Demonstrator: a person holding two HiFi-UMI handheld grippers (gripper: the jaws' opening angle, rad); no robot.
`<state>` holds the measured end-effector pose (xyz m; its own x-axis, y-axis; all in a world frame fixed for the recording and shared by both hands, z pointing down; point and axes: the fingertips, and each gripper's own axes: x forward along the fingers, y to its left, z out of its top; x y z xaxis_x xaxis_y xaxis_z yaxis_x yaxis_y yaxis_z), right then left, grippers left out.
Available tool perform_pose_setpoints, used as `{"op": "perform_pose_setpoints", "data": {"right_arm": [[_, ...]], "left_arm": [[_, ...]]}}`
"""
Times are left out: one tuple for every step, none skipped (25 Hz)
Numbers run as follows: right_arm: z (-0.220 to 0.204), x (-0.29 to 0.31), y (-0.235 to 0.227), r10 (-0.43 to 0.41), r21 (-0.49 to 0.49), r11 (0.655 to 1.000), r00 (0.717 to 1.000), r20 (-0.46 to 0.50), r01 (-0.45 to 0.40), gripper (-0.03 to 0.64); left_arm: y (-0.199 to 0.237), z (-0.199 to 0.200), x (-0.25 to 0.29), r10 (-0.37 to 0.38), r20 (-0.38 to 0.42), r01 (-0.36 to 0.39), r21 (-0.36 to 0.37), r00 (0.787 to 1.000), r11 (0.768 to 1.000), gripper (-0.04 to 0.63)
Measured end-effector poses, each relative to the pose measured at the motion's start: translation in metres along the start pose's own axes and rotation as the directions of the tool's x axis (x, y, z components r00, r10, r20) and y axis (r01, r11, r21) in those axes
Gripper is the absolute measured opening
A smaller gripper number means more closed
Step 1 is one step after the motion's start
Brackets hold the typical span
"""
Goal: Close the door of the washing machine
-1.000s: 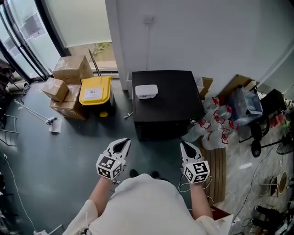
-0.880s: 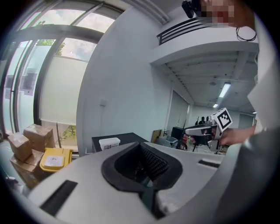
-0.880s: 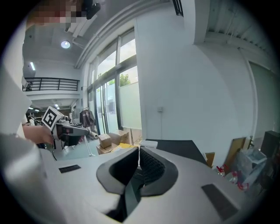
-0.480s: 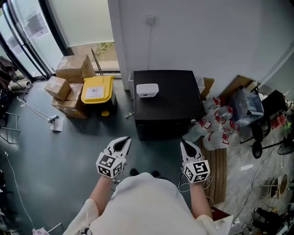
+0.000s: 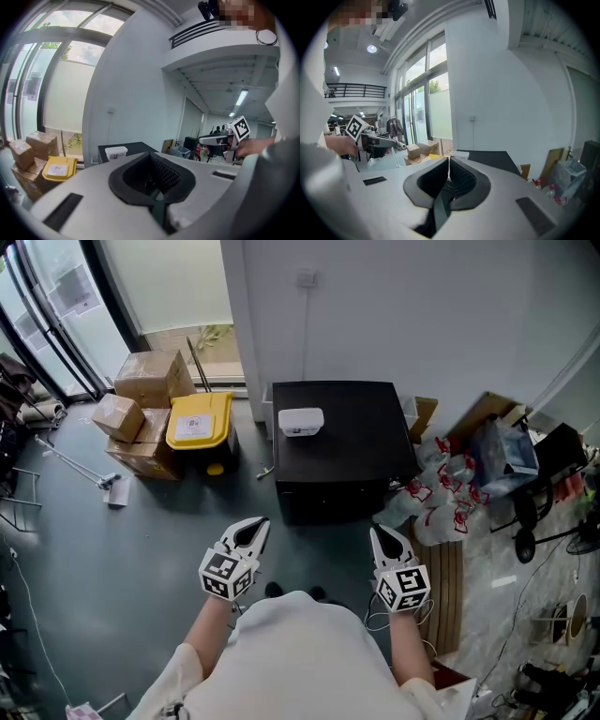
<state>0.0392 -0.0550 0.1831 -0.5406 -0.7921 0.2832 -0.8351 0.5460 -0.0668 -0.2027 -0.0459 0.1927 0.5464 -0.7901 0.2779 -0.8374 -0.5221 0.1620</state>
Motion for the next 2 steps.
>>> {"op": "perform_pose_setpoints", "data": {"right_arm": [[-0.0004,-0.0004,0.0001,0.0,-0.001,1.0,1.0,0.0,0.0,0.035],[-0.0008,-0.0009,0.0002,-0.001,-0.001,1.0,1.0,0.0,0.001,0.035]], "left_arm": [[-0.0007,-0.0007,0.0,-0.001,0.0,0.001,-0.001,1.0,1.0,0.009],[-0.0013,-0.0014,0.0,-0.002,-0.001,0.002,-0.001,1.0,1.0,0.009]]}}
